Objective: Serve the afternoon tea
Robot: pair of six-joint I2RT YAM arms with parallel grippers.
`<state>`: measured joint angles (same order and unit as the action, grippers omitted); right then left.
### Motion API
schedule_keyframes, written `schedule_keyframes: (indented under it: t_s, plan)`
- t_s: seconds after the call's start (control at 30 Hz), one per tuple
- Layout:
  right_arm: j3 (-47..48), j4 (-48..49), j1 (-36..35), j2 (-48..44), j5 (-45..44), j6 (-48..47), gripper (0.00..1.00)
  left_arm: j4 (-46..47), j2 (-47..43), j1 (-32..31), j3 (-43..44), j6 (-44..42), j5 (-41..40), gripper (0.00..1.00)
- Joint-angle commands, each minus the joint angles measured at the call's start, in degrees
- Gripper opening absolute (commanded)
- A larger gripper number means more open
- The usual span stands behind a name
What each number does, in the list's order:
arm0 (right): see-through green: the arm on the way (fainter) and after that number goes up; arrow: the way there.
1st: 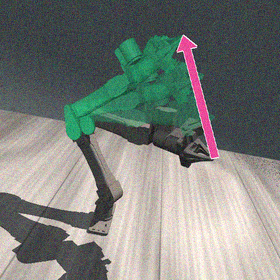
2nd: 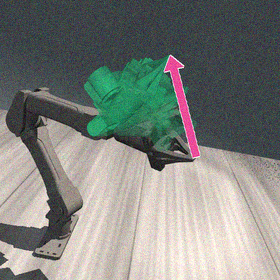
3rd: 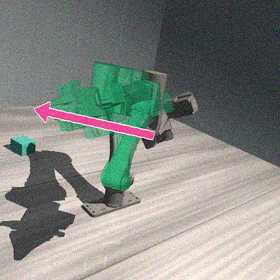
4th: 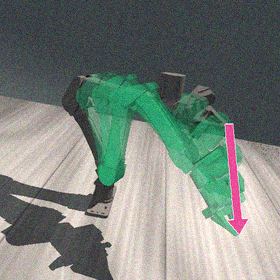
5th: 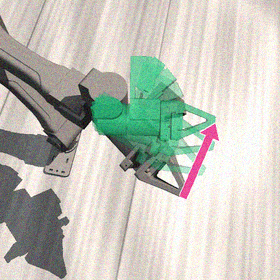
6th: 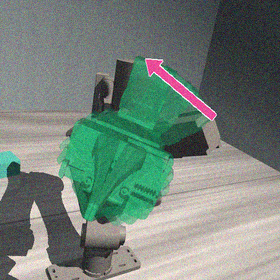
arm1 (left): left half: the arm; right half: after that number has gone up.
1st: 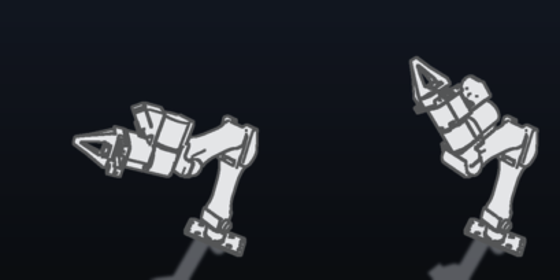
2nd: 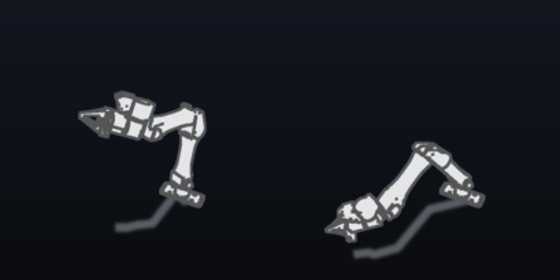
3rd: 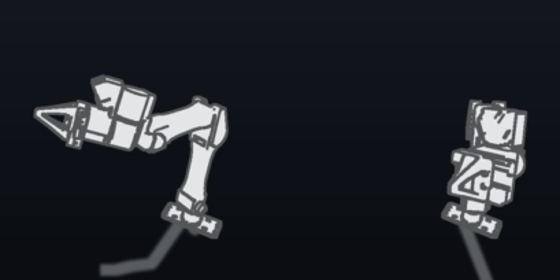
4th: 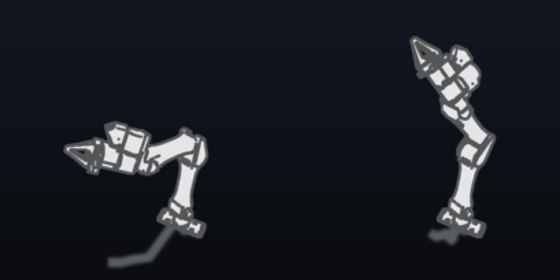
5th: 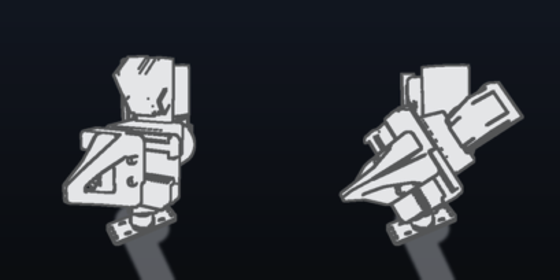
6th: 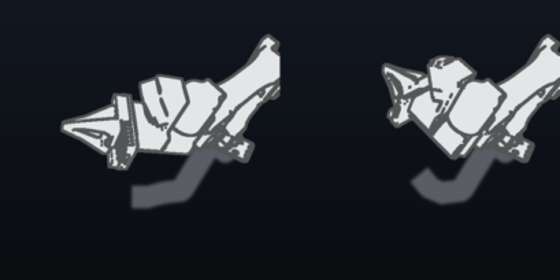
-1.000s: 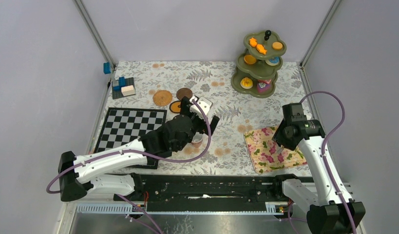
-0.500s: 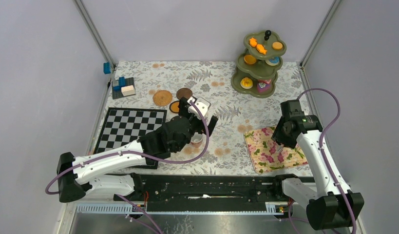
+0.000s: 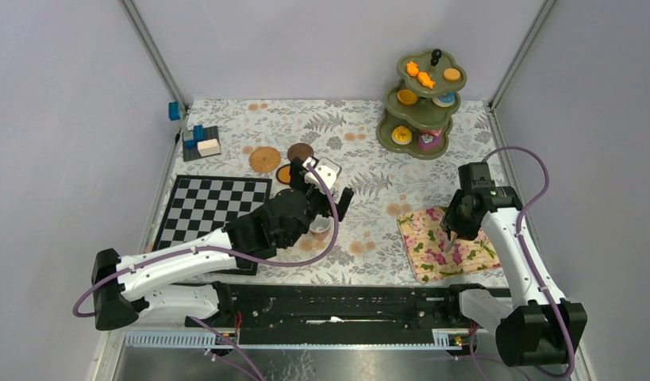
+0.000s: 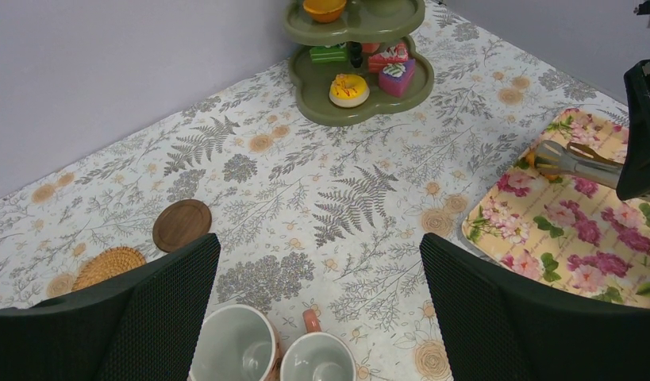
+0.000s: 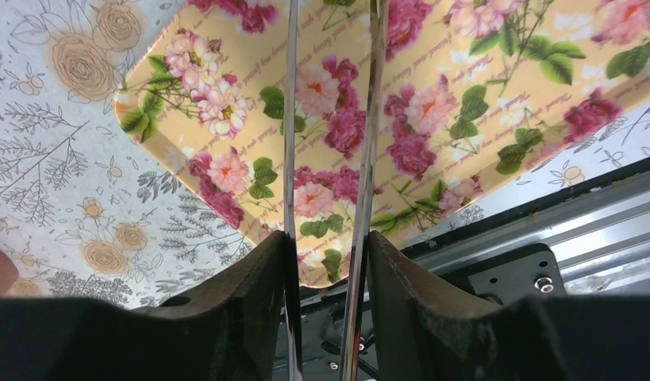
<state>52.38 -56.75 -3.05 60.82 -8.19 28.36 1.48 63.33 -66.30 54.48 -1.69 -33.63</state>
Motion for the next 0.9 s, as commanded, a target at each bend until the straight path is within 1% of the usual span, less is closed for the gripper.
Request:
schedule_keyframes:
  t_s: [0.0,0.07,0.2,0.4,0.7,0.87]
  plan:
    - [-0.97,1.77,0.35,-0.80,5.28,0.64,0.44,3.18,-1.20,0.29,-0.51,-0.58,-0.91,0.99]
    - [-1.41,1.56,0.33,-1.11,6.97,0.88,0.41,3.06,-1.10,0.29,-0.51,-0.59,-0.87,0.99]
    - [-1.67,-0.42,0.32,-1.39,9.72,1.44,0.39,3.04,-0.88,0.30,-0.43,-0.51,-0.83,0.99]
    - [-0.32,-5.40,0.39,-2.26,12.11,0.84,0.39,3.01,-0.51,0.30,-0.34,-0.53,-0.83,0.99]
    - [-0.15,-10.47,0.32,-3.91,19.71,-2.49,0.40,2.66,0.23,0.30,-0.08,-0.56,-0.89,0.99]
    - [4.34,-11.34,0.32,-4.55,15.52,-2.85,0.43,2.32,0.74,0.29,0.27,-0.39,-0.68,0.99]
